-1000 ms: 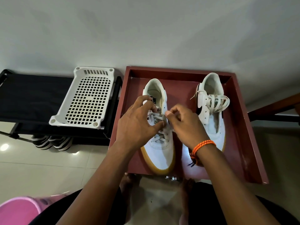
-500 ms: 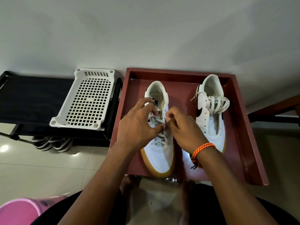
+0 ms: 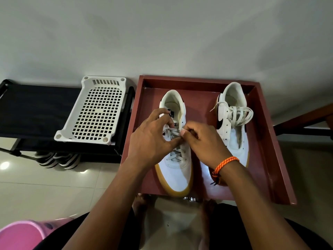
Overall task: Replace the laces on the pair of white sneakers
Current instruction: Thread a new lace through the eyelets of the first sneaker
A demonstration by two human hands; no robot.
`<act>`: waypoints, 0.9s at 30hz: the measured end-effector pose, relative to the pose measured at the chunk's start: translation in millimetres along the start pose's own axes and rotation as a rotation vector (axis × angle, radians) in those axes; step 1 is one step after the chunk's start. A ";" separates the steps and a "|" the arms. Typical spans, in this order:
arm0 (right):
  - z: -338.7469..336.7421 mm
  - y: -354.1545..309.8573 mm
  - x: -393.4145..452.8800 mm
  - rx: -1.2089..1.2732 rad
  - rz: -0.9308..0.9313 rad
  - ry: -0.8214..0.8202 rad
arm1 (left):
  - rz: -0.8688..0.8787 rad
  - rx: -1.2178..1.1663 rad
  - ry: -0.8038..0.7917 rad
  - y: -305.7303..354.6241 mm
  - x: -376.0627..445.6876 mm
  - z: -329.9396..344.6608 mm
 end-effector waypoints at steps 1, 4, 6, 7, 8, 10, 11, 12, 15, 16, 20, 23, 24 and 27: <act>-1.7 -2.7 2.3 0.101 -0.014 0.018 | -0.004 0.000 0.002 0.1 0.1 -0.4; -15.1 -15.2 6.4 0.472 -0.035 0.139 | -0.014 0.002 -0.005 1.5 -0.7 -1.9; -25.6 -20.3 5.0 0.673 0.001 0.183 | -0.017 -0.001 -0.009 1.5 -1.1 -2.6; -29.6 -22.5 3.3 0.741 0.013 0.182 | -0.019 -0.004 -0.009 1.5 -1.1 -3.1; -31.7 -24.6 2.2 0.787 0.019 0.171 | -0.021 -0.006 -0.011 1.1 -0.9 -3.8; -32.9 -26.3 1.4 0.822 0.043 0.164 | -0.026 0.001 -0.021 1.6 -0.8 -4.5; -32.2 -23.0 2.5 0.795 0.067 0.188 | -0.025 0.006 -0.028 2.6 -1.0 -4.5; -32.3 -18.7 3.5 0.702 0.080 0.226 | -0.026 0.008 -0.037 3.5 -1.5 -4.1; -30.4 6.0 4.0 0.162 0.087 0.289 | -0.047 0.004 -0.040 3.7 -3.0 -4.1; -29.7 12.3 2.3 0.071 0.139 0.278 | -0.056 -0.009 -0.037 3.0 -3.2 -4.2; -26.3 18.7 1.3 0.154 0.238 0.254 | -0.084 -0.088 -0.028 2.9 -1.8 -3.0; -30.7 12.0 4.2 0.129 0.128 0.386 | -0.104 -0.062 -0.011 2.9 -0.9 -2.3; -31.5 9.9 4.3 0.124 0.088 0.423 | -0.109 -0.045 -0.007 1.8 -0.6 -2.1; -31.3 8.0 5.1 0.182 -0.004 0.485 | -0.115 -0.025 0.006 1.0 -0.9 -2.2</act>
Point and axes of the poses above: each hand's wrist, its own x-axis towards the middle knuckle, its own z-axis out of the palm, y = z × x, the point moved 1 cm from there along x, towards the middle knuckle, and after that the axes turned 13 degrees about -z, right-handed, at the moved point
